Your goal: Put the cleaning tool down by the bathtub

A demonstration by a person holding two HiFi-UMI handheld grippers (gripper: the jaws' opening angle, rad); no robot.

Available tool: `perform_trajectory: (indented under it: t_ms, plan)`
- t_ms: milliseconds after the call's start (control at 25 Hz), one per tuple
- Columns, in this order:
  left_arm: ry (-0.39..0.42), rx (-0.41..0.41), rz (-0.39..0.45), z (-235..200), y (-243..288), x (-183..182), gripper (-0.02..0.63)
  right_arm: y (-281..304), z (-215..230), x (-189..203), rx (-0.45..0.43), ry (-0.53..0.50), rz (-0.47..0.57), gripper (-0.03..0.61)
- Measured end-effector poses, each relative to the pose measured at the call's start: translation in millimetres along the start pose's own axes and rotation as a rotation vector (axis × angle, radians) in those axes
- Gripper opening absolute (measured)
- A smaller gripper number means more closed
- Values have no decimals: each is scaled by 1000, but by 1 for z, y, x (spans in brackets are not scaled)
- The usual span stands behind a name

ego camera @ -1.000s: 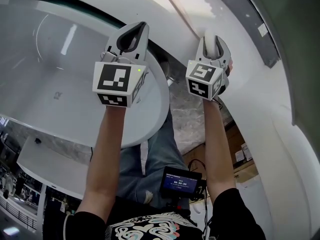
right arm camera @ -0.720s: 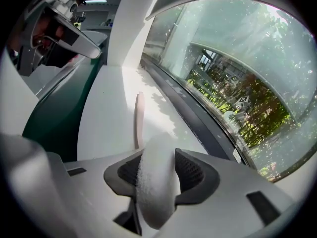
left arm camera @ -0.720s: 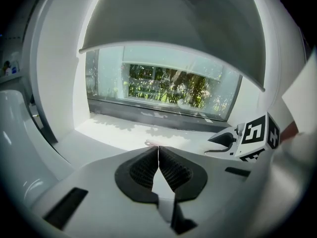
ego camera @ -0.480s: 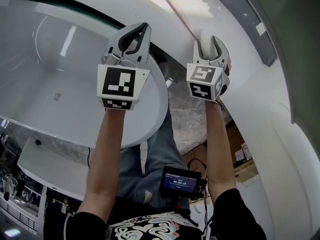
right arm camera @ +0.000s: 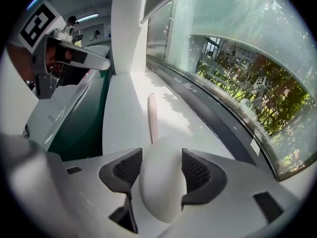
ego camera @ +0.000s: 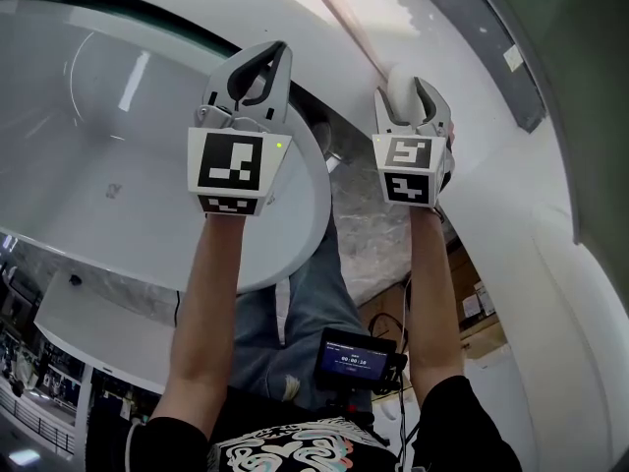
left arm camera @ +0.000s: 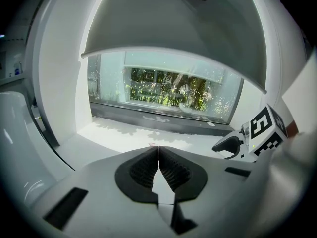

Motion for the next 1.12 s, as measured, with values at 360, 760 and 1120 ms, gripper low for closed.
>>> perform_trajectory:
  t_ms: [360,760,1120]
  plan:
    - [-10,13,0,5,3,-1,17,-5,-2,-1,7,-9,-7,247]
    - [-19,19,-12,4,2,0,17,-8,-3,-2,-22,26,-3,252]
    - [-16,16,4,4,-3,-10,17,-26,-5,-9,29,-38,42,252]
Point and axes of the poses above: the fingertips, and each gripper's own axes: y forward along the fingers, z to its right, x out of its underside, the point moved 10 cm from there along -y, backward along the fingers, and after that the axes turned 10 degrees about -x, right-handed, at the moved point
